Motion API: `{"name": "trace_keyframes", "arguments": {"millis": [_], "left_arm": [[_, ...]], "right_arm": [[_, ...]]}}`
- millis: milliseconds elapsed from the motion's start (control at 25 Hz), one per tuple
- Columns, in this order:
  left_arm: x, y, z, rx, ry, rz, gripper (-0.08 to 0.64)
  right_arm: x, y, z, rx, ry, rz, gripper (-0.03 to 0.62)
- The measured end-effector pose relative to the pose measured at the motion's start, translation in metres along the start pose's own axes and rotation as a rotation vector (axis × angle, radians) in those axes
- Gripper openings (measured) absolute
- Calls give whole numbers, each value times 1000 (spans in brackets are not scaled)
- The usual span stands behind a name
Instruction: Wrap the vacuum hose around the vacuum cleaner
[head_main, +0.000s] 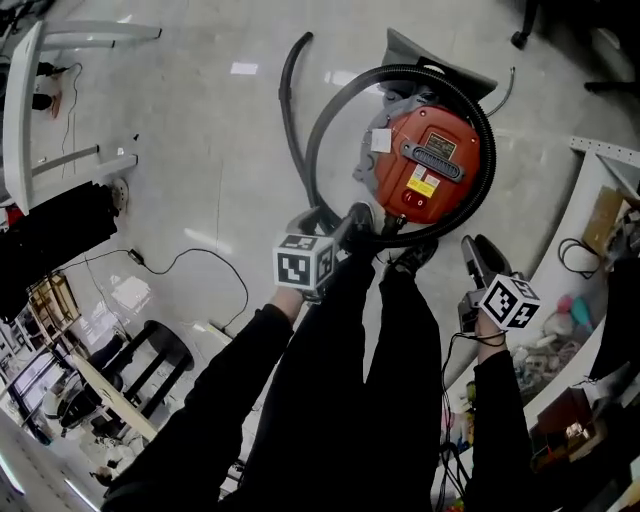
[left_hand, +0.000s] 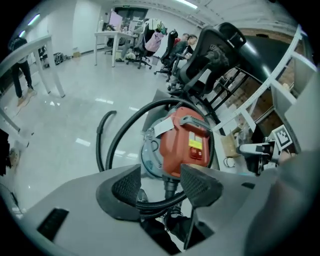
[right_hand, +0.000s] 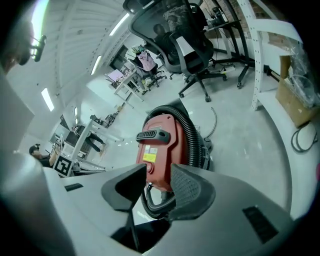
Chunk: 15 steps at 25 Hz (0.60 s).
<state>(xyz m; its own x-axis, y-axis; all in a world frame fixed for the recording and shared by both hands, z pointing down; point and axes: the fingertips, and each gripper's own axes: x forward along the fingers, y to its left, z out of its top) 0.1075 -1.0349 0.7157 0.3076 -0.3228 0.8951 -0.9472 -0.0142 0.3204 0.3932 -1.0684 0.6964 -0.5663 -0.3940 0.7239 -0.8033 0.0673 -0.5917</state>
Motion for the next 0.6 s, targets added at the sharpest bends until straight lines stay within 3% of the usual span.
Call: {"name": "trace_keyframes", "arguments": {"millis": [160,240,440,600], "left_arm": [[-55,-57,4,75,-65,-83,112],[-91,-89,4,126,-88,-152,75],[-167,-157,24,294,-124,-248,61],[-237,-199,9,303,-149,-232,61]], "right_arm": [[-33,48,-3,-71,-22,32,96],[-53,78,-3,-132,-21,60,73],[-106,150,25,-304,-78,150,36],[-147,202,18,-472,-28,246,31]]}}
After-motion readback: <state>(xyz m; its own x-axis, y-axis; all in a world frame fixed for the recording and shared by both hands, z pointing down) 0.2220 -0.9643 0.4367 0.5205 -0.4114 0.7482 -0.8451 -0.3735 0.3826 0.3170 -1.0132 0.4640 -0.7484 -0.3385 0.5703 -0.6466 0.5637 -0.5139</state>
